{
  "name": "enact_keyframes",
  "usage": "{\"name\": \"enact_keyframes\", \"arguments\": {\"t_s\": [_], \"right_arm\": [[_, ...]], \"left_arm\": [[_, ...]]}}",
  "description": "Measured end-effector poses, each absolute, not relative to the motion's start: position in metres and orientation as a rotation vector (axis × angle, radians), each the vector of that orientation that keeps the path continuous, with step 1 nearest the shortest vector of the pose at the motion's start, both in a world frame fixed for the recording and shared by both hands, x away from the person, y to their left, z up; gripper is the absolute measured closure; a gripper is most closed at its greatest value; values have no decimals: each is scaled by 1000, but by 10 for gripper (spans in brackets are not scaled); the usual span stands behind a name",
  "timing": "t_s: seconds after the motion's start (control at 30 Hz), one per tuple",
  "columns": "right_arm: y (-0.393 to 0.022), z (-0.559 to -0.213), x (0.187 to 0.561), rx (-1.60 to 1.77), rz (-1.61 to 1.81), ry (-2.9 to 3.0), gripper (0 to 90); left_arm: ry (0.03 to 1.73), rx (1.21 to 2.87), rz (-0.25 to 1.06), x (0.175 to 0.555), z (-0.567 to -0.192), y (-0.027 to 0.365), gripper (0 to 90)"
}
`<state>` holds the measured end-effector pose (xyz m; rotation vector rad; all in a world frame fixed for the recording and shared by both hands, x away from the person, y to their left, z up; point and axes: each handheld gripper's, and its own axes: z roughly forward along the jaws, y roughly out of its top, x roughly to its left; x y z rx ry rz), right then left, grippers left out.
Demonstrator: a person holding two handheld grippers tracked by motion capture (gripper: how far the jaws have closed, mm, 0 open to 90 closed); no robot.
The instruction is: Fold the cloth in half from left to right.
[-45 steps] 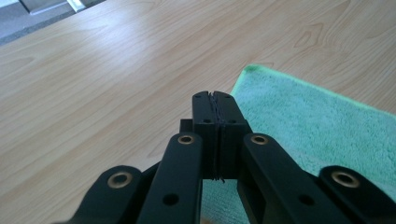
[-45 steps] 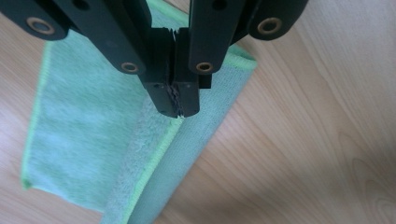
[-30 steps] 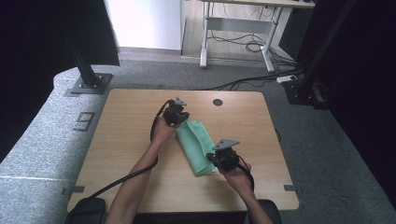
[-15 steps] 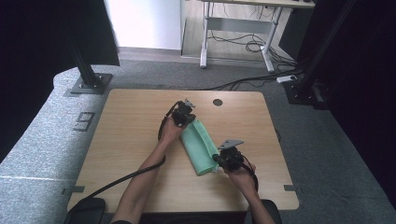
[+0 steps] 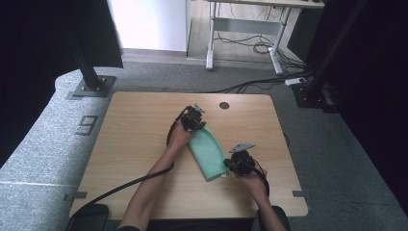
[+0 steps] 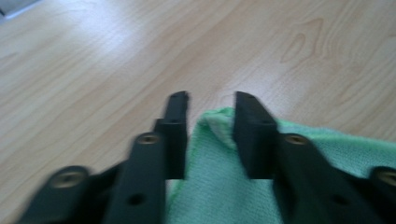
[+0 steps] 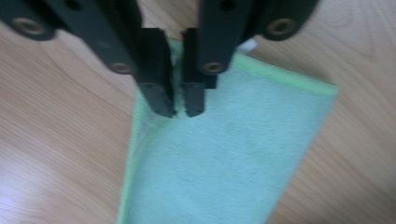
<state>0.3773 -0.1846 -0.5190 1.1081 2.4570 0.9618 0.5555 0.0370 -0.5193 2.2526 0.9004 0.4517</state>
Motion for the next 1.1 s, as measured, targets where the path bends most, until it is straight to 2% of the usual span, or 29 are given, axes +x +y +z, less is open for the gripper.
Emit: {"name": "enact_keyframes", "arguments": {"t_s": [0.2,0.3,0.53,0.73,0.93,1.1], "right_arm": [[-196,-516,381,1146,966,2386,632],[-199,-516,384,1151,969,2369,583],[-202,-527,392,1148,915,2388,551],[-206,-536,397,1156,897,2409,488],[-208,-539,397,1185,941,2436,427],[-198,-539,391,1130,942,2476,426]], "left_arm": [[909,2195,460,551,-504,43,371],[907,2173,461,547,-499,47,315],[893,2220,444,531,-508,58,295],[898,2263,488,520,-520,69,287],[984,2239,509,525,-527,86,283],[1035,2213,520,533,-532,95,282]]}}
